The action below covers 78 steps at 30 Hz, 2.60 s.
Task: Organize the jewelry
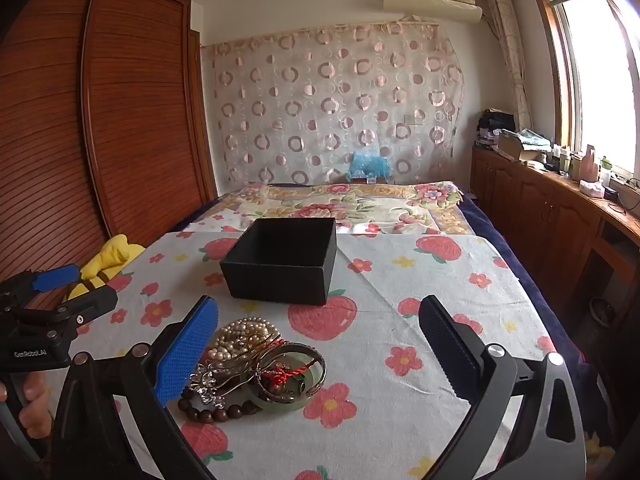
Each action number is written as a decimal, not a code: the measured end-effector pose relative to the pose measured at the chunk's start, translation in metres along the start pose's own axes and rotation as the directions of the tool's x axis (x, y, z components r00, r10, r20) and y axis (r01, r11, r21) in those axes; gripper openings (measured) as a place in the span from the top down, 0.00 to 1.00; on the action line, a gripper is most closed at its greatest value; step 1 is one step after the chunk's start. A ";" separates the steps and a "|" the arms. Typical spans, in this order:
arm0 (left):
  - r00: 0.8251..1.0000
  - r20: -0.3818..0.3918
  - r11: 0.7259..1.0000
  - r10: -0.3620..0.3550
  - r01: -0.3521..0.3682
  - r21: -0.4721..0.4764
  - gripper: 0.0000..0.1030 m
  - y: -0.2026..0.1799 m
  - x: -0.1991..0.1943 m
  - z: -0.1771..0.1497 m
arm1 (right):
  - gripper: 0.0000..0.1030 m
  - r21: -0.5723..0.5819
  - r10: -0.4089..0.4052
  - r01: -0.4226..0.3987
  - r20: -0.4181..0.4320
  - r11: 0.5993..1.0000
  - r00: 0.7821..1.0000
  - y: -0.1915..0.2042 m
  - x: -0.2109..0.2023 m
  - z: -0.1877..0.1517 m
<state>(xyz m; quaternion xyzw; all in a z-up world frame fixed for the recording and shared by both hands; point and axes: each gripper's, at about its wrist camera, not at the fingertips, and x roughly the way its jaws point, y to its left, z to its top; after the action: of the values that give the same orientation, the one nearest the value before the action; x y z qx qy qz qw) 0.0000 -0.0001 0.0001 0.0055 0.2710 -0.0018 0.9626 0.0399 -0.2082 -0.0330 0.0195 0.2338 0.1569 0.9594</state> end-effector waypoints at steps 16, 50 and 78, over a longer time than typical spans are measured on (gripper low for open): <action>1.000 0.005 1.000 -0.004 0.004 -0.007 0.07 0.001 0.000 0.000 | 0.02 0.000 -0.001 0.001 -0.007 1.000 1.000 0.000 -0.001 0.001; 1.000 0.012 1.000 -0.004 0.004 -0.009 0.07 0.001 0.000 0.000 | 0.02 0.002 0.001 -0.001 -0.002 1.000 1.000 0.001 -0.003 0.003; 1.000 0.016 1.000 -0.006 0.006 -0.012 0.07 0.000 0.001 0.000 | 0.02 0.004 0.003 -0.003 0.001 1.000 1.000 -0.001 -0.004 0.002</action>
<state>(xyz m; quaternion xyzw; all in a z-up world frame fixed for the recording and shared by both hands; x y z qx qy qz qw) 0.0012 0.0000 -0.0002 -0.0009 0.2635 -0.0033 0.9647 0.0379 -0.2101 -0.0296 0.0220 0.2338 0.1576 0.9592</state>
